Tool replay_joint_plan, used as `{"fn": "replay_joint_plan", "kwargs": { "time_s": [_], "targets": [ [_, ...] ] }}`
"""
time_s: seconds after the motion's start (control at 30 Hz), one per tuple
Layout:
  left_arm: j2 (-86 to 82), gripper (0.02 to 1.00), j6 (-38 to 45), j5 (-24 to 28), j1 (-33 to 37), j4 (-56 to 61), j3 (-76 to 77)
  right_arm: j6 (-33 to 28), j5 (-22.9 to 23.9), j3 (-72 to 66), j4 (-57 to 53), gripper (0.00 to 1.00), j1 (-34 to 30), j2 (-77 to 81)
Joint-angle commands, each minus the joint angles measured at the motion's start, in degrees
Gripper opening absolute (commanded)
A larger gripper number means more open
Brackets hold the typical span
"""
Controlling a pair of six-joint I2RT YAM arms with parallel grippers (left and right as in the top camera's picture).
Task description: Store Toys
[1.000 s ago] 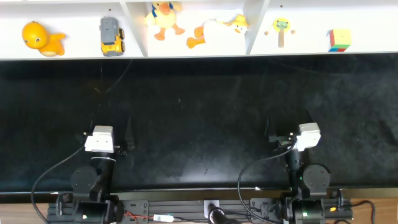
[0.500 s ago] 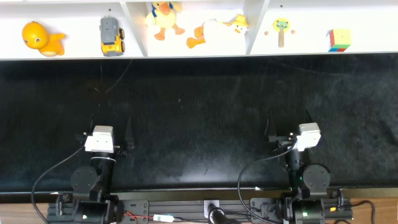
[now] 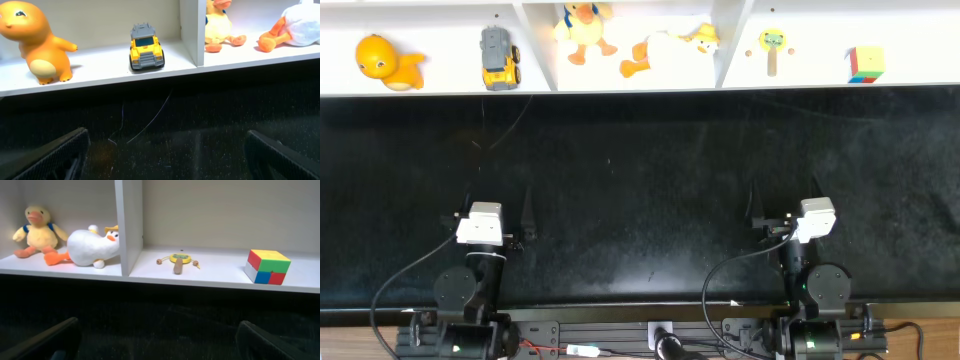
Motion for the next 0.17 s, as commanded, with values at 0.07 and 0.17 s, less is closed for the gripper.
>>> {"fn": "replay_joint_plan", "kwargs": {
  "time_s": [0.07, 0.17],
  "targets": [
    [-0.59, 0.998, 0.83, 0.76, -0.22, -0.09, -0.11, 0.44, -0.37, -0.76, 0.13, 0.998, 0.31, -0.48],
    [-0.59, 0.996, 0.85, 0.76, -0.22, -0.09, -0.11, 0.44, -0.37, -0.74, 0.13, 0.996, 0.31, -0.48]
  ]
}}
